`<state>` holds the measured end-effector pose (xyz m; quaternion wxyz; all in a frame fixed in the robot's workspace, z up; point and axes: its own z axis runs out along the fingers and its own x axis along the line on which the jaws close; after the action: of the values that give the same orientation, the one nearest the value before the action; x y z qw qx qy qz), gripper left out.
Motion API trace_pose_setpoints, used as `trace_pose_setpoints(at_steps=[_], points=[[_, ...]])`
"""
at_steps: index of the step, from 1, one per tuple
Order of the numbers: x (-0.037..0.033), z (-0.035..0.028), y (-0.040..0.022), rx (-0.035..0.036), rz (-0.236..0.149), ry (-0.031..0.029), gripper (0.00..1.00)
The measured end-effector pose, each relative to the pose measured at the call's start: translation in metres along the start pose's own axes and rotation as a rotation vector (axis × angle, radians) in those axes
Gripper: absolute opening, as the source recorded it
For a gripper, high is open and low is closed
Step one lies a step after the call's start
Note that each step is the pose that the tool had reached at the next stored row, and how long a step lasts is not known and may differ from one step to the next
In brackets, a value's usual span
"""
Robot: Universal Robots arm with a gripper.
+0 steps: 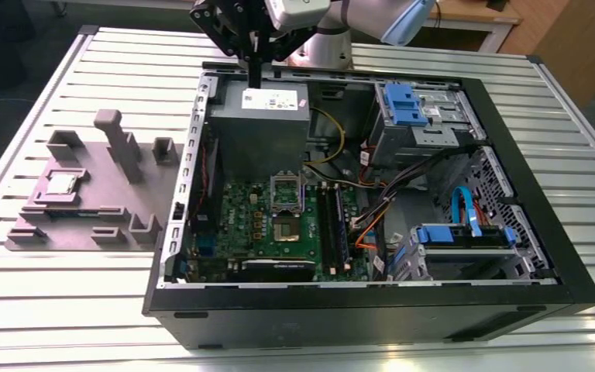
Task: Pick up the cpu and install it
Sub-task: 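Reach for the cpu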
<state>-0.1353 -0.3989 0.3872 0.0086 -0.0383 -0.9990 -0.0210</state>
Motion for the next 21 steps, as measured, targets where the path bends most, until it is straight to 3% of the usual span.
trace_pose_setpoints(at_steps=[21], points=[[0.0000, 0.0014, 0.0000, 0.0008, 0.001, 0.0115, 0.10]])
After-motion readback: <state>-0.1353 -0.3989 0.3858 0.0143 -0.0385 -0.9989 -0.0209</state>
